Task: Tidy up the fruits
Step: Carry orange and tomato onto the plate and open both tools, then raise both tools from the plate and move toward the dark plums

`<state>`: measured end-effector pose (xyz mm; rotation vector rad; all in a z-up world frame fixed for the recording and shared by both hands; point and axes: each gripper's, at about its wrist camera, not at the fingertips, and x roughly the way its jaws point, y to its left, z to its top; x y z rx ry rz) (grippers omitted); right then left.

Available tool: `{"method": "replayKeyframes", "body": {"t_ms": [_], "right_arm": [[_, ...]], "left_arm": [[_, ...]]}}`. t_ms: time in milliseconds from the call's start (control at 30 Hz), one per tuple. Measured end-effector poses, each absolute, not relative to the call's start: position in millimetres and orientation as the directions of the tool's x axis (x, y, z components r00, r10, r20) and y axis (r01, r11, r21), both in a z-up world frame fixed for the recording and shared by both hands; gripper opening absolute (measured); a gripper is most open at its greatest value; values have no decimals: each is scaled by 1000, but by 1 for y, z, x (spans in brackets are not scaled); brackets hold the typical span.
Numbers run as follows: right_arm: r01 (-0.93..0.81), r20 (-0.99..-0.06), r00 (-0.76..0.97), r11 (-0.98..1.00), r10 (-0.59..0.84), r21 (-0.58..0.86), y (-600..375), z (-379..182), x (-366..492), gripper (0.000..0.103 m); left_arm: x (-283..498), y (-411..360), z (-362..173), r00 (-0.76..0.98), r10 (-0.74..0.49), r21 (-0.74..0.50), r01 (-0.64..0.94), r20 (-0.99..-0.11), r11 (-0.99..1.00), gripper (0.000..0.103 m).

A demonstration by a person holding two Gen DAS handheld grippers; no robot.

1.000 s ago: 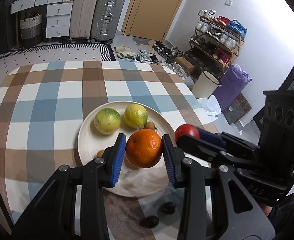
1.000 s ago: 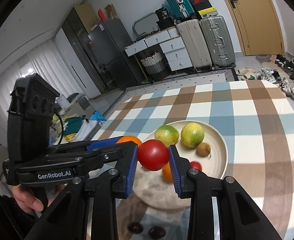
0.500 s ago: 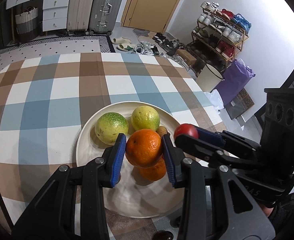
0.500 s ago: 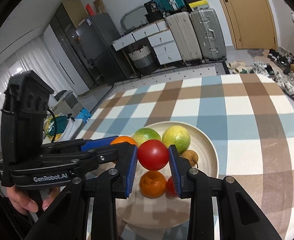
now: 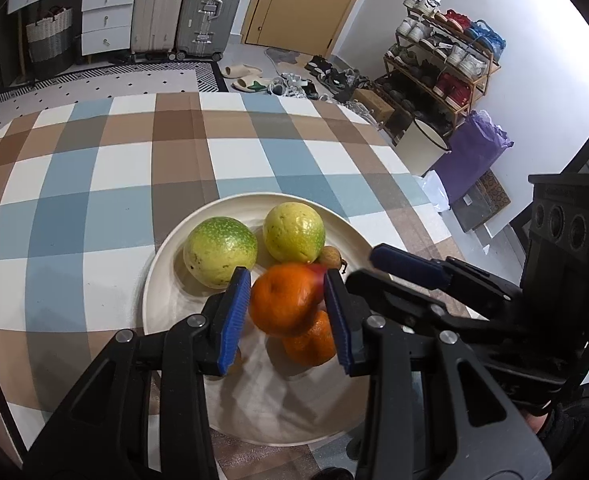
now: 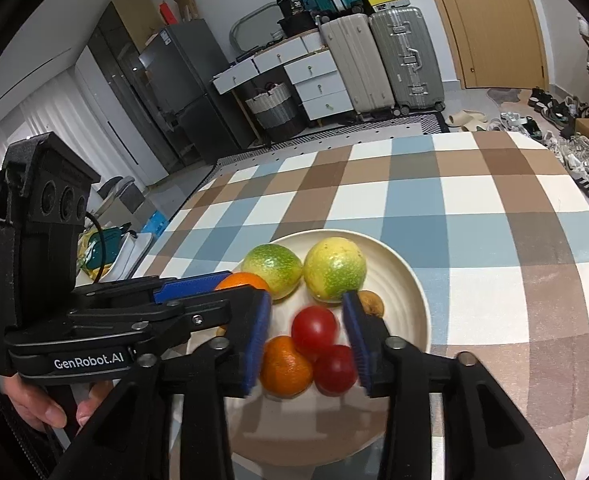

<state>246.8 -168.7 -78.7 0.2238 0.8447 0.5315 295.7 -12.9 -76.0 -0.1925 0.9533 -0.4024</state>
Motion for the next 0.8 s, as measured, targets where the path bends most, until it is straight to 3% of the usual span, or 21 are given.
{"method": "replayKeyframes", "body": {"t_ms": [67, 300, 433, 600, 733, 800], "right_arm": [[-355, -640, 552, 845, 535, 400, -172, -77, 246, 56], [-342, -609, 596, 852, 523, 397, -185, -58, 232, 56], [-339, -587, 622, 854, 519, 395, -193, -44, 218, 63], [-355, -561, 648, 855, 516, 377, -196, -26, 194, 65], [-361, -539, 672, 860, 508, 360, -198, -14, 174, 82], [-360, -527, 686, 863, 502, 354, -200, -10, 165, 86]], "left_arm": [[293, -13, -71, 522, -416, -328, 256, -745, 909, 35], [278, -4, -54, 546, -407, -331, 238, -732, 913, 37], [261, 3, -41, 569, -392, -320, 227, -723, 920, 44], [234, 9, -27, 597, -374, -315, 205, -710, 927, 52], [208, 11, -18, 617, -357, -301, 198, -701, 933, 58], [194, 10, -14, 626, -348, -292, 195, -698, 936, 63]]}}
